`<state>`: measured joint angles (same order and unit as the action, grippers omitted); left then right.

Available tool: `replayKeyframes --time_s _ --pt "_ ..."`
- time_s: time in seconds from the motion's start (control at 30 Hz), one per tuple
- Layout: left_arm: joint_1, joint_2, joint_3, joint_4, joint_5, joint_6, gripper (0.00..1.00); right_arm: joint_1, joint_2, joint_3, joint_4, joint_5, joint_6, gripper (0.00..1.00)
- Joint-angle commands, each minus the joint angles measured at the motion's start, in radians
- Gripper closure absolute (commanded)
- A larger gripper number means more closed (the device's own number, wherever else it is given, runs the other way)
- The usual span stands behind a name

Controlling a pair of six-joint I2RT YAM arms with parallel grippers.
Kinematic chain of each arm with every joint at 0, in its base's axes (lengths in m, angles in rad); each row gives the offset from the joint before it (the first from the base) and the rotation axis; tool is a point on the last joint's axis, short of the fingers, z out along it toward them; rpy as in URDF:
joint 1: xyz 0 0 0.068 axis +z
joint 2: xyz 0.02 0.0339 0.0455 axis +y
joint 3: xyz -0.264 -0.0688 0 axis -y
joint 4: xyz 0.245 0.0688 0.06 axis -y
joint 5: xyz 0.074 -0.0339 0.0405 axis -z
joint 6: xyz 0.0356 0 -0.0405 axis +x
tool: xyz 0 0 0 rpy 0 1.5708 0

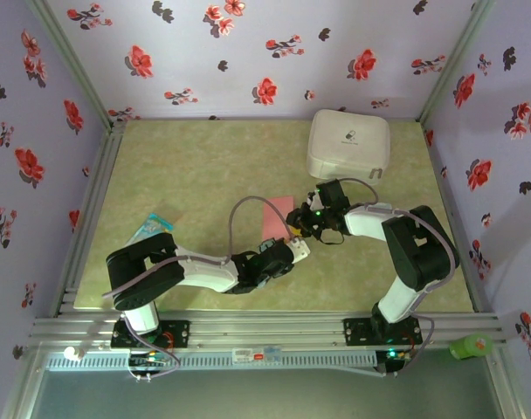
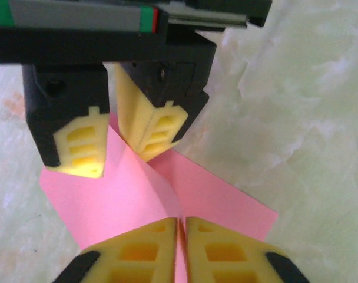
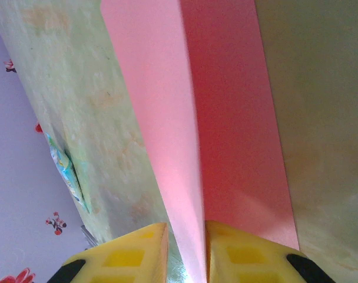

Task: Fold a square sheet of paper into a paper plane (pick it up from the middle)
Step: Fold the triangle a second time at the center of the table.

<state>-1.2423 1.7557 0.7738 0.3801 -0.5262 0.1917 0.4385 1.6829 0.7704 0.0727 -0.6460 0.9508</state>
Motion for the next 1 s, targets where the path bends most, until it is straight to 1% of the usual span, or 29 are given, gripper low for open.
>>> replayKeyframes --time_s 0.0,0.17,0.2,0.27,0.33,0.47,0.57,0.7,0.77,0.83,0.97 --pt "0.018 -0.03 0.039 -0.07 0.05 -0.08 1.0 -0.001 -0.025 -0.008 -0.004 0.025 0.0 0.78" --pt "0.04 -0.044 0.074 -0.157 0.109 -0.144 1.0 -0.008 -0.043 -0.001 -0.048 0.05 -0.029 0.76" --pt "0.047 -0.05 0.082 -0.175 0.124 -0.164 1.0 -0.009 -0.05 0.003 -0.067 0.059 -0.039 0.74" --pt "0.062 -0.064 0.093 -0.208 0.156 -0.211 1.0 -0.015 -0.068 0.008 -0.098 0.078 -0.063 0.67" --pt "0.081 -0.086 0.097 -0.227 0.181 -0.279 1.0 -0.022 -0.098 0.006 -0.142 0.115 -0.087 0.63" --pt "0.126 -0.126 0.08 -0.217 0.272 -0.378 1.0 -0.044 -0.17 -0.013 -0.206 0.186 -0.113 0.57" --pt "0.179 -0.157 0.054 -0.187 0.374 -0.459 1.0 -0.049 -0.234 -0.041 -0.229 0.246 -0.119 0.56" --pt "0.255 -0.175 0.032 -0.158 0.524 -0.557 1.0 -0.049 -0.298 -0.078 -0.236 0.276 -0.125 0.55" --pt "0.284 -0.174 0.032 -0.159 0.581 -0.595 1.0 -0.049 -0.326 -0.101 -0.23 0.284 -0.124 0.56" --pt "0.301 -0.169 0.032 -0.158 0.621 -0.622 1.0 -0.048 -0.356 -0.128 -0.216 0.284 -0.118 0.6" --pt "0.311 -0.159 0.026 -0.148 0.649 -0.652 1.0 -0.048 -0.385 -0.171 -0.177 0.23 -0.097 0.7"
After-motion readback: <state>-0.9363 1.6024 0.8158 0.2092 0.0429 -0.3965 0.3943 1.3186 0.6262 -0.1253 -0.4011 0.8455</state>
